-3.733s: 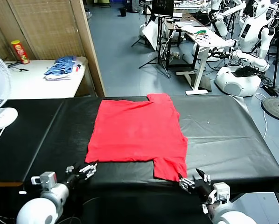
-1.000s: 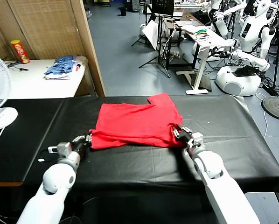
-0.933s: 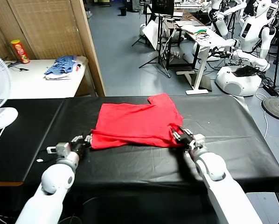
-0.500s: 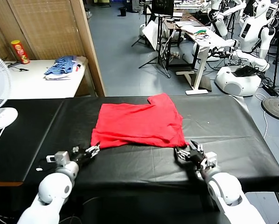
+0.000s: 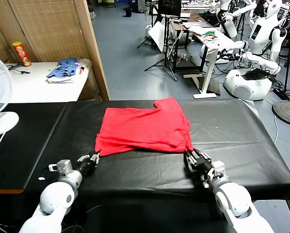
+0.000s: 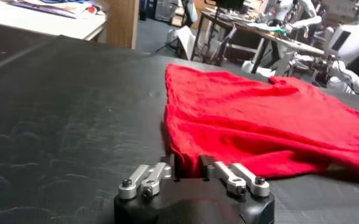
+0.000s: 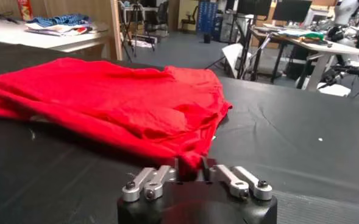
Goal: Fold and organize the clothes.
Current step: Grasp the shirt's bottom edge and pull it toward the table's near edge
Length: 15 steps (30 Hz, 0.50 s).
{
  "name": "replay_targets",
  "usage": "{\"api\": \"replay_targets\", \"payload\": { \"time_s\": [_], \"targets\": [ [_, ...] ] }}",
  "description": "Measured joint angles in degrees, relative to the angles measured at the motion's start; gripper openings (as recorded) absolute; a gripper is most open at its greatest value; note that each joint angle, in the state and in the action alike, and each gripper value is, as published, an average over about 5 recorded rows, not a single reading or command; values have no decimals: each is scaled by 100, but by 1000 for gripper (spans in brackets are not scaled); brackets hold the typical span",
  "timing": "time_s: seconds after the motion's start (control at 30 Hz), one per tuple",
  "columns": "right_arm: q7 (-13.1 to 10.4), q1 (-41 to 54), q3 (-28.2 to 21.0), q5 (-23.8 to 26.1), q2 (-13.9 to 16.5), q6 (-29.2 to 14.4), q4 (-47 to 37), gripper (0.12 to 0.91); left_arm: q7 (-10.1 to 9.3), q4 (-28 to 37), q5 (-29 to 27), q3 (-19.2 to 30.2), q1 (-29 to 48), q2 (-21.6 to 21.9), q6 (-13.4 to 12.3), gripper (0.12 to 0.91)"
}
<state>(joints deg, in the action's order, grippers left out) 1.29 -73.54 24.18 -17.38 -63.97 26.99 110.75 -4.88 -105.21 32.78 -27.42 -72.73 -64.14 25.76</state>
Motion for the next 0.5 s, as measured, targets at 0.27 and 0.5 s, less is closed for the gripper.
{"api": "replay_targets", "payload": {
  "time_s": [0.27,0.5],
  "targets": [
    [-164,-257,138,-284,136,453,408,127,20,-235,-734,-16,-237,338,-42,128],
    [-228,-763,304,-313,157,701,852,127,48,-679,-597,-164,-780,769,109,128]
  ]
}}
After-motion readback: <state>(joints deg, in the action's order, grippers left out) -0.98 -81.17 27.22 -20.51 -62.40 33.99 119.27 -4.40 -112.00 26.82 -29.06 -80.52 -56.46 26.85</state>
